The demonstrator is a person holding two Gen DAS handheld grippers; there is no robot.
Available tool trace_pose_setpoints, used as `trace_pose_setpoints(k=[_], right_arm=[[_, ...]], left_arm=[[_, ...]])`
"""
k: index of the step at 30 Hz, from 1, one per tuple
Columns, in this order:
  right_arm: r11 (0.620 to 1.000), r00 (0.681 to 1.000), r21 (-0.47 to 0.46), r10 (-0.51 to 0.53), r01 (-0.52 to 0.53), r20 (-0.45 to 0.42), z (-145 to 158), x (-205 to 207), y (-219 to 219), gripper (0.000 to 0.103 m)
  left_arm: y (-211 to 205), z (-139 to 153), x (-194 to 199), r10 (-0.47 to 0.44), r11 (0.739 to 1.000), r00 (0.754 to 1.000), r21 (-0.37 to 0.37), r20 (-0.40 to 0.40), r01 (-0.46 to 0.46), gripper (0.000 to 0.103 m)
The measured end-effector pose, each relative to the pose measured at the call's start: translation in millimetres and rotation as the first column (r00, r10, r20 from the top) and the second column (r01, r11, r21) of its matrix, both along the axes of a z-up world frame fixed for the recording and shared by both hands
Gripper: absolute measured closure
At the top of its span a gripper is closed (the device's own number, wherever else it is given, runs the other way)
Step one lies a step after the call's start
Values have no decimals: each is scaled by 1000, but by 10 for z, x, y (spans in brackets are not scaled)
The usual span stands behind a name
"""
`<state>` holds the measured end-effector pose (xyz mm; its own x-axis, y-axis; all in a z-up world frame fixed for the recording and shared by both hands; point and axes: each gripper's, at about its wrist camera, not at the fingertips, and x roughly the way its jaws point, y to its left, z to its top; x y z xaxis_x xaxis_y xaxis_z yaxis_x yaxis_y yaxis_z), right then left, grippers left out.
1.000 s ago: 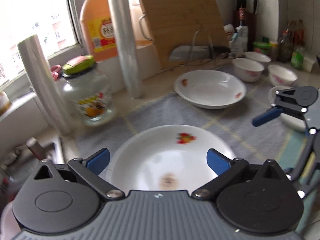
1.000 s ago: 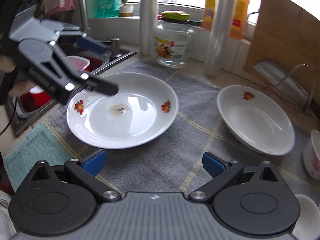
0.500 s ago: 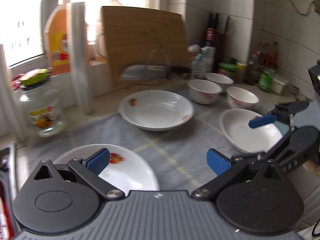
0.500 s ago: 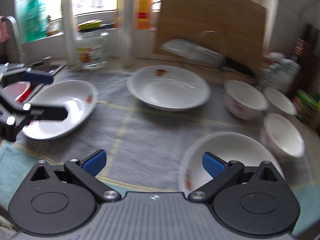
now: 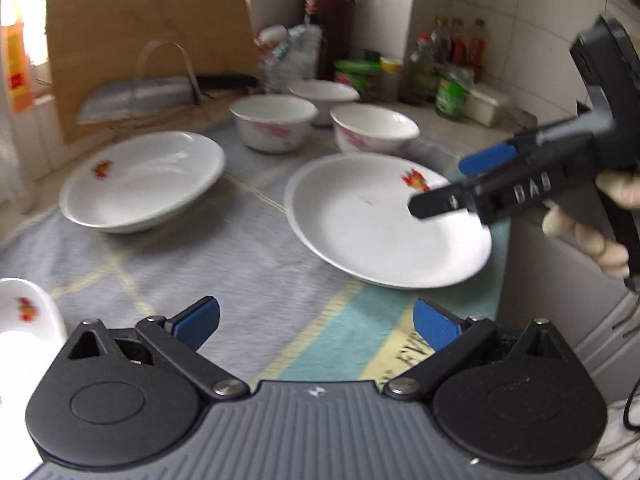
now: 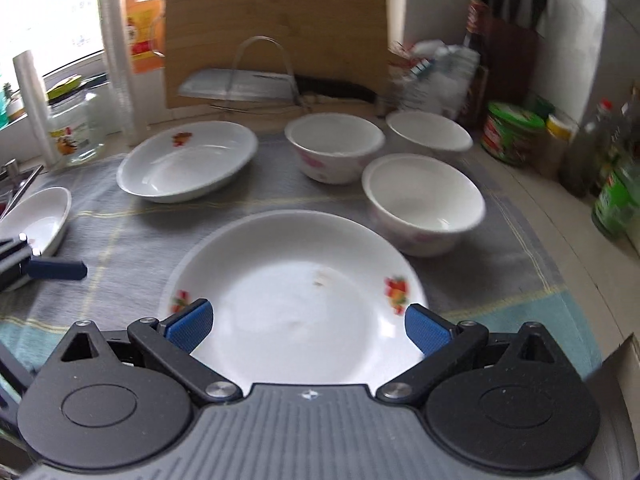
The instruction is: Organize plates and bowls
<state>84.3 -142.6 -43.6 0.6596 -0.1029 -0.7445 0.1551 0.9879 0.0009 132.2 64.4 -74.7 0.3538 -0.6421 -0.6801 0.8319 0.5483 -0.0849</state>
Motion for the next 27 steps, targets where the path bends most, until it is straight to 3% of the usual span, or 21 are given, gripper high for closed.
trace_pose_setpoints(k=[7, 15, 27], right_arm=[[999, 999, 40, -6, 8, -39, -143, 21, -411, 0], [995, 997, 91, 47, -41, -67, -266, 89, -566, 0], [983, 988, 141, 132, -120, -78, -387, 301, -642, 0]], left_arm=[[-378, -204, -105, -48, 997, 998, 56, -30, 50, 1], [-640, -303, -148, -78, 991, 996, 114, 31, 74, 0], [-678, -342, -117, -104, 992, 993, 73, 62, 99, 0]])
